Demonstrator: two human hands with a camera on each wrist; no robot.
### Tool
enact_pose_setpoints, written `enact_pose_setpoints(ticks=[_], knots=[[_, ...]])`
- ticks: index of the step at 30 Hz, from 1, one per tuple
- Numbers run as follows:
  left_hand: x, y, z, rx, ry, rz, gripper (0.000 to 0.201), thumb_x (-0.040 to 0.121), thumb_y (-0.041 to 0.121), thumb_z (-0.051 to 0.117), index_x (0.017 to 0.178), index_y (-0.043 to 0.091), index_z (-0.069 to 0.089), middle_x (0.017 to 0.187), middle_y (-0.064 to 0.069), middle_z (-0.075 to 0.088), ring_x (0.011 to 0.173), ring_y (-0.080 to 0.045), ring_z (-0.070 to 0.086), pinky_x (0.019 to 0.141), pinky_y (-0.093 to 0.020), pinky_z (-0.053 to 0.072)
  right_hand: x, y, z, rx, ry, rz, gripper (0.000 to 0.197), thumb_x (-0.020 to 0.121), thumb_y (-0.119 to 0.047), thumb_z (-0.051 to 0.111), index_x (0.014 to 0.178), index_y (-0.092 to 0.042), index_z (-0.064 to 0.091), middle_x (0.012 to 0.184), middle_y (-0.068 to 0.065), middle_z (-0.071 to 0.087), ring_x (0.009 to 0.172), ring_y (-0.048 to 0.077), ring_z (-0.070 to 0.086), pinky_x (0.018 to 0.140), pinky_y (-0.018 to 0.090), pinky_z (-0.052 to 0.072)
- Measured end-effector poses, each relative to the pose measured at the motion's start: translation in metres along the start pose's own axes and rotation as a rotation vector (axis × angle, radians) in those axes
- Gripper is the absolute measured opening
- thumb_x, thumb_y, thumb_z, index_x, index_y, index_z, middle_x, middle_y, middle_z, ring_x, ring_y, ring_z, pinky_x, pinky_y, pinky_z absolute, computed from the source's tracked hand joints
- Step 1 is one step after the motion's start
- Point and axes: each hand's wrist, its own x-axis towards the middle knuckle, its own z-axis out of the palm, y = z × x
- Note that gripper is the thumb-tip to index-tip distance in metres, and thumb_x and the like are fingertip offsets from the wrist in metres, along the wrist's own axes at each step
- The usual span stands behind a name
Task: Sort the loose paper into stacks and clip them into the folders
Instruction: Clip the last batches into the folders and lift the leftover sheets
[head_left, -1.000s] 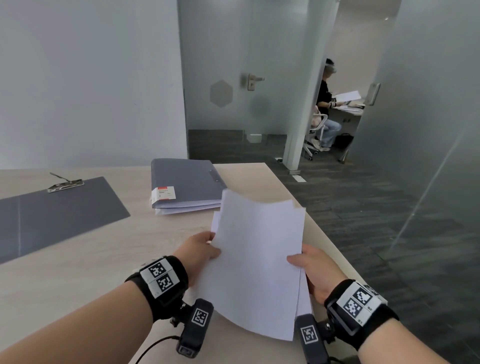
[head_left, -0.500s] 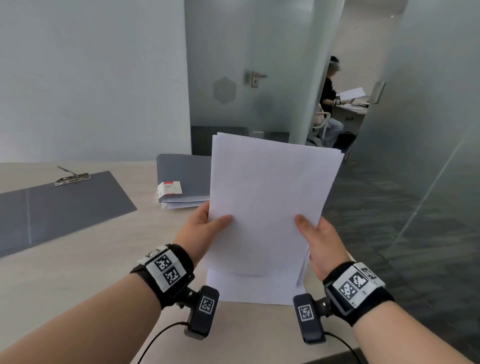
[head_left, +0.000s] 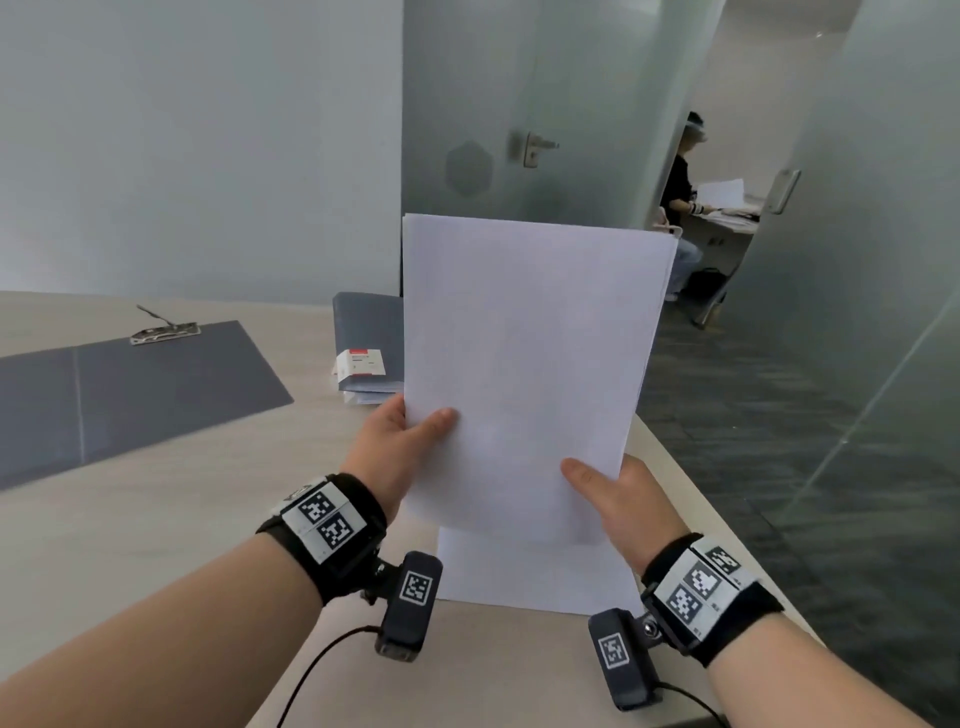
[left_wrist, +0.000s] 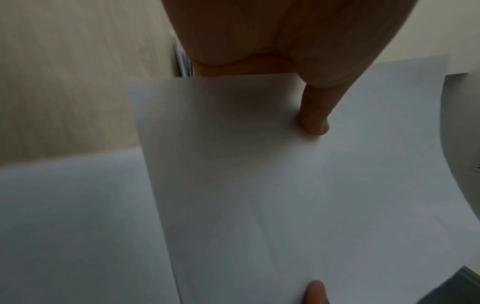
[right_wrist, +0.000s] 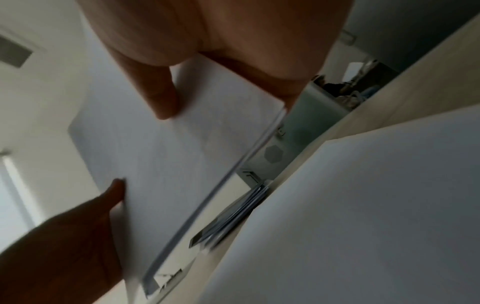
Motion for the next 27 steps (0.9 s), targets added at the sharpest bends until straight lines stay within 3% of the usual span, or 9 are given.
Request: enact_pose_setpoints(ticks=[3, 6, 8, 11, 13, 15, 18, 23, 27], knots=[[0.005, 0.018, -0.036, 0.144, -0.089, -0.074, 0.027, 0.089, 0.020, 0.069, 0.114, 0.009, 0.067, 0.108, -0.007, 0.075, 0.101, -0.028, 0.071, 0.088, -0.041, 0.056, 0.006, -0.008, 0.022, -0.092, -0.005, -0.030, 0.015, 0.096, -0.021, 0.061, 0.094, -0.031, 0.071, 0.094, -0.019, 0.076, 0.091, -0.002, 0.070, 0.084, 0.024, 0.052], [0.015, 0.036, -0.093, 0.561, -0.155, -0.215, 0.029, 0.088, 0.043, 0.067, 0.103, 0.018, 0.069, 0.106, 0.002, 0.074, 0.100, -0.018, 0.069, 0.086, -0.036, 0.051, 0.011, -0.014, 0.045, -0.118, -0.031, -0.034, 0.018, 0.097, -0.021, 0.060, 0.088, -0.031, 0.071, 0.088, -0.023, 0.075, 0.085, -0.005, 0.069, 0.078, 0.021, 0.051], [0.026, 0.044, -0.142, 0.877, -0.102, -0.300, 0.033, 0.087, 0.051, 0.063, 0.102, 0.022, 0.068, 0.106, 0.004, 0.071, 0.098, -0.014, 0.065, 0.088, -0.035, 0.051, 0.013, -0.015, 0.060, -0.111, -0.054, -0.021, 0.017, 0.096, -0.021, 0.060, 0.088, -0.029, 0.072, 0.088, -0.022, 0.075, 0.083, -0.004, 0.069, 0.076, 0.023, 0.051], [0.038, 0.054, -0.220, 1.243, 0.061, -0.378, 0.044, 0.092, 0.045, 0.059, 0.127, 0.020, 0.060, 0.129, -0.004, 0.061, 0.115, -0.024, 0.058, 0.103, -0.035, 0.043, 0.016, -0.015, 0.083, -0.079, -0.066, 0.013, 0.013, 0.096, -0.023, 0.061, 0.093, -0.024, 0.074, 0.090, -0.016, 0.077, 0.087, 0.004, 0.072, 0.080, 0.028, 0.054], [0.041, 0.060, -0.270, 1.263, 0.191, -0.452, 0.055, 0.095, 0.036, 0.058, 0.142, 0.011, 0.047, 0.145, -0.012, 0.048, 0.132, -0.029, 0.047, 0.110, -0.035, 0.036, 0.019, -0.016, 0.098, -0.044, -0.069, 0.039, 0.012, 0.095, -0.022, 0.062, 0.097, -0.022, 0.074, 0.094, -0.012, 0.078, 0.091, 0.011, 0.072, 0.084, 0.033, 0.055], [0.035, 0.063, -0.311, 1.315, 0.247, -0.526, 0.053, 0.099, 0.028, 0.053, 0.145, 0.005, 0.041, 0.150, -0.014, 0.042, 0.137, -0.029, 0.042, 0.112, -0.035, 0.032, 0.019, -0.018, 0.112, -0.013, -0.088, 0.052, 0.012, 0.096, -0.020, 0.062, 0.099, -0.020, 0.074, 0.095, -0.010, 0.078, 0.092, 0.013, 0.073, 0.084, 0.034, 0.054], [0.020, 0.061, -0.347, 1.320, 0.249, -0.567, 0.043, 0.101, 0.025, 0.048, 0.142, 0.013, 0.048, 0.148, -0.006, 0.047, 0.135, -0.022, 0.044, 0.112, -0.028, 0.031, 0.019, -0.024, 0.134, -0.001, -0.136, 0.041, 0.013, 0.096, -0.020, 0.061, 0.101, -0.020, 0.074, 0.098, -0.008, 0.078, 0.092, 0.014, 0.073, 0.084, 0.036, 0.055], [-0.030, 0.060, -0.326, 1.459, -0.018, -0.526, 0.051, 0.090, 0.049, 0.047, 0.140, 0.036, 0.047, 0.151, 0.010, 0.042, 0.140, -0.017, 0.038, 0.115, -0.030, 0.024, 0.026, -0.037, 0.182, 0.050, -0.208, 0.036, 0.016, 0.096, -0.017, 0.062, 0.107, -0.018, 0.072, 0.101, -0.004, 0.078, 0.096, 0.018, 0.073, 0.087, 0.040, 0.055], [-0.092, 0.053, -0.294, 1.436, -0.270, -0.462, 0.050, 0.082, 0.062, 0.037, 0.132, 0.064, 0.035, 0.152, 0.030, 0.026, 0.145, -0.018, 0.018, 0.116, -0.046, 0.019, 0.028, -0.050, 0.233, 0.145, -0.247, 0.059, 0.016, 0.094, -0.011, 0.063, 0.107, -0.010, 0.072, 0.101, 0.003, 0.078, 0.093, 0.022, 0.073, 0.081, 0.037, 0.055]])
